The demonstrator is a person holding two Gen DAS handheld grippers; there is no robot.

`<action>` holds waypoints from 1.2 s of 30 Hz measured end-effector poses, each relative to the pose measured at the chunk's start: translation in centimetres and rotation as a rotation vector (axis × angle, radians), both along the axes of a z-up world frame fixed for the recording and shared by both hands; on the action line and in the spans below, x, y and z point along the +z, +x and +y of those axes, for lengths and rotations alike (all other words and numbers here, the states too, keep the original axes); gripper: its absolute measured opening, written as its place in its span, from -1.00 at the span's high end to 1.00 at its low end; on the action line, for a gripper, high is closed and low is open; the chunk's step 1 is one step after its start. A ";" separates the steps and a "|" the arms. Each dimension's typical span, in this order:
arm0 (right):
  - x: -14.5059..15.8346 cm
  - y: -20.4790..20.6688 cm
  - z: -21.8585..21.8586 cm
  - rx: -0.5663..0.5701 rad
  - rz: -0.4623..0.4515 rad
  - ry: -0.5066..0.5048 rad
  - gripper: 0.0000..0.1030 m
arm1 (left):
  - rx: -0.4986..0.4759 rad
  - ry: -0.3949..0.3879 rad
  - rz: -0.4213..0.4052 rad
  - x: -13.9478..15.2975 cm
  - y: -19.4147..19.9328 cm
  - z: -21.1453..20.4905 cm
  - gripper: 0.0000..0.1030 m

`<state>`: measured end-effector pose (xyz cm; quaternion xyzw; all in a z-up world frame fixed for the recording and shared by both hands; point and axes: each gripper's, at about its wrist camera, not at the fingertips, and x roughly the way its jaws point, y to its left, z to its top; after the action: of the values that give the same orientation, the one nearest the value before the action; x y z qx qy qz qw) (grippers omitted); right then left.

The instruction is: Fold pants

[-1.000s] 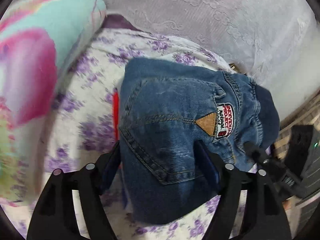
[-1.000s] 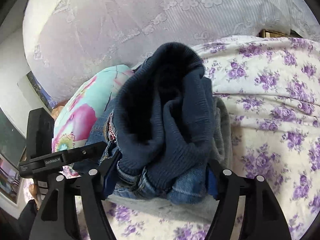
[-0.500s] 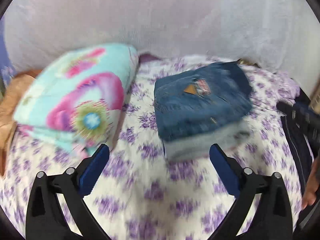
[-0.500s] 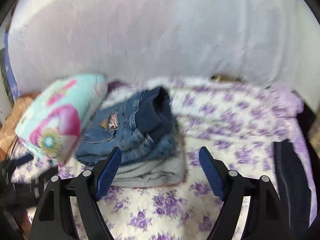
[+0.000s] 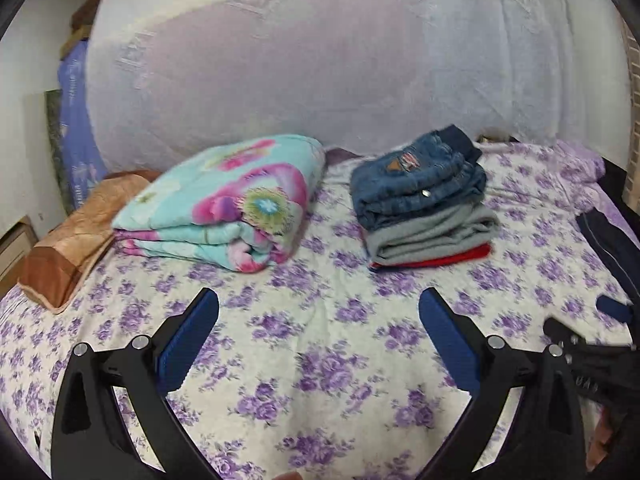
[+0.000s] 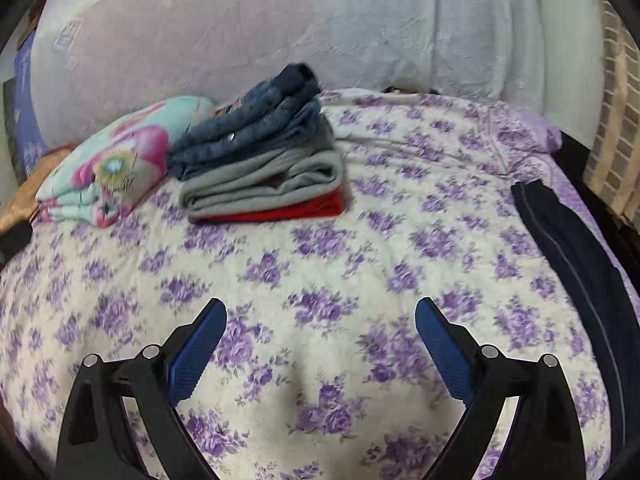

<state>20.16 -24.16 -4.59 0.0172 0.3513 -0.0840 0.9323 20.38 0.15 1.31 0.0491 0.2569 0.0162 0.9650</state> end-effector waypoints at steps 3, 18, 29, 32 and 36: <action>-0.2 -0.1 0.8 0.024 -0.010 -0.036 -0.86 | -0.001 -0.028 0.039 -0.7 0.8 0.1 -0.90; -0.2 -0.8 0.2 -0.018 -0.030 -0.002 -0.86 | -0.015 -0.058 0.126 -3.7 1.9 -1.0 -0.90; -0.3 -0.7 -0.4 -0.021 -0.021 0.030 -0.86 | -0.019 -0.058 0.132 -3.9 1.7 -1.4 -0.90; -0.3 -0.7 -0.3 -0.022 -0.021 0.027 -0.86 | -0.017 -0.059 0.131 -4.0 1.8 -1.4 -0.90; -0.2 -0.8 -0.1 -0.027 -0.020 0.027 -0.86 | -0.019 -0.058 0.131 -4.0 1.8 -1.4 -0.90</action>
<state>19.35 -24.27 -4.83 0.0354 0.3427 -0.0918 0.9343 22.18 -1.26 -2.67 0.0244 0.3196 -0.0039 0.9472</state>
